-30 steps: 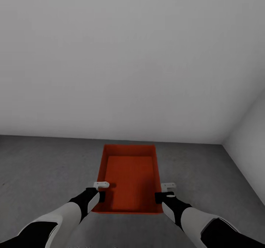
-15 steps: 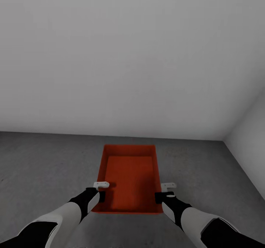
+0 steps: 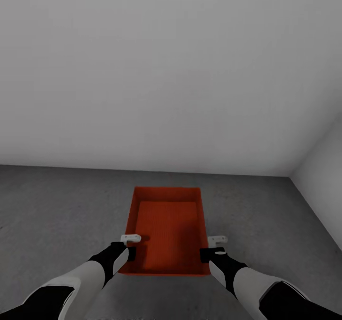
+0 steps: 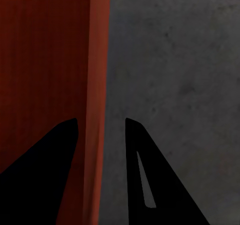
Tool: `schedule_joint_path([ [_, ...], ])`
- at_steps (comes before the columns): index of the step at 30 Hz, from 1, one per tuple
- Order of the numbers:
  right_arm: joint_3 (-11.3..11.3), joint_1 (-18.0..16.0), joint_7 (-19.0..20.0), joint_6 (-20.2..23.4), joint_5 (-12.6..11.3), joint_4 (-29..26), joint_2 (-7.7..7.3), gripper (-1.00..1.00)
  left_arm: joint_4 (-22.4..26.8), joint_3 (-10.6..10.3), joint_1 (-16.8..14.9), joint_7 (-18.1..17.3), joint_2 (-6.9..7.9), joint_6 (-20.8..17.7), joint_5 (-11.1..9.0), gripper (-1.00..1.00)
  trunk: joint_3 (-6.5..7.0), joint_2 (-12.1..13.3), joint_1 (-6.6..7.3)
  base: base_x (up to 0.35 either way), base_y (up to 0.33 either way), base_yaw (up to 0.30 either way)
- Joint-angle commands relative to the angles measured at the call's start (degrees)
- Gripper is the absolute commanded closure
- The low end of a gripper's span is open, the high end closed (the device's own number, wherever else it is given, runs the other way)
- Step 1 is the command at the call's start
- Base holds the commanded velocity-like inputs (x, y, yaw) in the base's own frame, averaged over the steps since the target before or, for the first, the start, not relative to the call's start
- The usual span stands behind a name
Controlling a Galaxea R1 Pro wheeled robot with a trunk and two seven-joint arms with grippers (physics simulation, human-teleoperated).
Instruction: Move the two storage containers from the living room to the garage. In the garage, place one container on the floor and stack the other container on top of it (either order is fine).
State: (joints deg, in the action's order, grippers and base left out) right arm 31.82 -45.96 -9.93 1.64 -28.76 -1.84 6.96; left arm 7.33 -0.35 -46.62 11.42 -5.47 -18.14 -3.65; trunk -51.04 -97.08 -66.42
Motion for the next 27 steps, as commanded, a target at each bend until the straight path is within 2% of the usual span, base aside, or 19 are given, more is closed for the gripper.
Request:
schedule_joint_path([
  [1, 0.26, 0.0, -0.36, 0.12, -0.95, 0.25, -0.02, 1.0, 0.36, 0.08, -0.04, 0.8, 1.17, -0.4, 1.81, 1.0, -0.31, -0.44, -0.22, 0.0, 0.0, 0.0],
  [8, 0.26, 0.0, -0.36, 0.12, -0.95, 0.25, -0.06, 1.0, 0.4, 0.08, -0.03, 0.8, 1.17, -0.4, 1.77, 1.0, -2.06, -3.24, -1.76, 0.0, 0.0, 0.0],
  [27, 0.26, 0.0, -0.36, 0.12, -0.95, 0.25, -0.02, 1.0, 0.41, 0.08, -0.04, 0.8, 1.17, -0.4, 1.81, 1.0, -5.52, -10.86, -5.93, 0.0, 0.0, 0.0],
])
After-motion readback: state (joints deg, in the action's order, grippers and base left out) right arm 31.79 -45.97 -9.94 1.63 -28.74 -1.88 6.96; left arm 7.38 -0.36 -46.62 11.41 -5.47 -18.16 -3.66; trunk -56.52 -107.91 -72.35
